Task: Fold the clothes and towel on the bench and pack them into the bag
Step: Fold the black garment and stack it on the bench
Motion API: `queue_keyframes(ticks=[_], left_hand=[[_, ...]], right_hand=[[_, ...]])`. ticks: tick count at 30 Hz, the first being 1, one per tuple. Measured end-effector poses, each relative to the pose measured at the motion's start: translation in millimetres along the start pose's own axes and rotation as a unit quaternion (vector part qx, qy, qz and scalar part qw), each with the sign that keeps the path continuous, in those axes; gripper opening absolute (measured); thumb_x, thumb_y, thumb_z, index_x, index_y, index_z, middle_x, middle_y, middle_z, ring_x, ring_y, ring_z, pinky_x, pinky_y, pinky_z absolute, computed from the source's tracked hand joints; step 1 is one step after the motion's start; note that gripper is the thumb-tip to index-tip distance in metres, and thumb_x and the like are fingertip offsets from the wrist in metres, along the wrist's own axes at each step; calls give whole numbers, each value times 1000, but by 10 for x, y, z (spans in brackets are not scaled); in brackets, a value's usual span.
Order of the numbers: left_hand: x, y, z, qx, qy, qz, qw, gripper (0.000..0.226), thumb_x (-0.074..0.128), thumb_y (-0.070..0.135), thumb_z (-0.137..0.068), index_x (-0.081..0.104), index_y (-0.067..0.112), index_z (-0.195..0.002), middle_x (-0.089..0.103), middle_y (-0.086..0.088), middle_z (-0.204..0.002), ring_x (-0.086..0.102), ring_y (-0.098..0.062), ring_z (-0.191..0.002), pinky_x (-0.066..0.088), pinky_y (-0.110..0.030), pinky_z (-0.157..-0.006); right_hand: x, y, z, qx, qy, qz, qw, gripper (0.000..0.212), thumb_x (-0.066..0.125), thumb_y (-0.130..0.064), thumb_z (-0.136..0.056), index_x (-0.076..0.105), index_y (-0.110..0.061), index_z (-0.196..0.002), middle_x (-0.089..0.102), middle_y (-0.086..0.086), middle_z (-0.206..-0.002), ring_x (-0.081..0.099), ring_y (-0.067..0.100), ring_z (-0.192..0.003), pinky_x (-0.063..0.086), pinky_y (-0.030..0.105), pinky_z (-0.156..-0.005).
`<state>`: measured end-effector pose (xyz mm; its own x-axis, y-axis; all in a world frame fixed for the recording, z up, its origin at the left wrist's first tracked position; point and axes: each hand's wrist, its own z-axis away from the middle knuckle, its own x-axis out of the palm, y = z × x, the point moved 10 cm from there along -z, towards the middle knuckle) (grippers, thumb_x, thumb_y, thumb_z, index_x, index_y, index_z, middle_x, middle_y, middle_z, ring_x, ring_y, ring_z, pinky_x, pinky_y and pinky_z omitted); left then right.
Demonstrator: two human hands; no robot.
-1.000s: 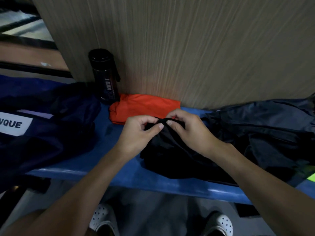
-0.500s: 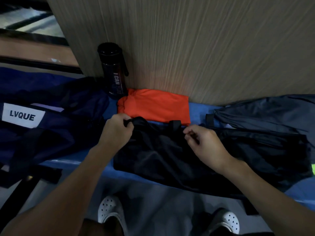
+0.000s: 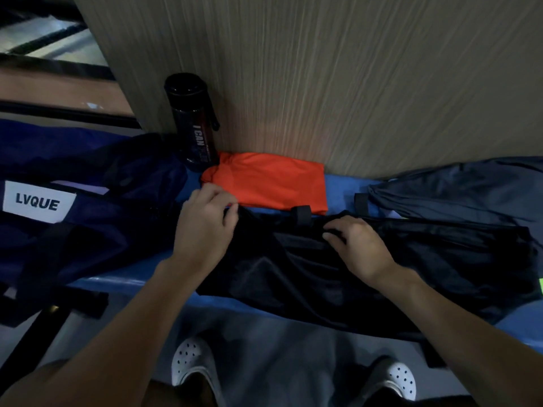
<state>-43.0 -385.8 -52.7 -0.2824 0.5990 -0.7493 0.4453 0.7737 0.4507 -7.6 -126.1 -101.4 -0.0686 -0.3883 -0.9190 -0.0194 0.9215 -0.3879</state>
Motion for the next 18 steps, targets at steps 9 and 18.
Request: queue_keyframes(ticks=[9, 18], left_hand=[[602, 155, 349, 45, -262, -17, 964, 32, 55, 38, -97, 59, 26, -127, 52, 11, -124, 46, -11, -118, 36, -35, -104], [806, -36, 591, 10, -394, -106, 913, 74, 43, 38, -99, -1, 33, -158, -11, -7, -165, -15, -21, -151, -6, -39, -122]], right_hand=[[134, 10, 13, -2, -79, -70, 994, 36, 66, -14, -85, 66, -31, -117, 52, -14, -116, 46, 15, -117, 33, 42, -108], [173, -100, -14, -44, -62, -111, 991, 20, 64, -30, -92, 55, -42, -79, 60, -16, -91, 55, 12, -96, 42, 47, -96]])
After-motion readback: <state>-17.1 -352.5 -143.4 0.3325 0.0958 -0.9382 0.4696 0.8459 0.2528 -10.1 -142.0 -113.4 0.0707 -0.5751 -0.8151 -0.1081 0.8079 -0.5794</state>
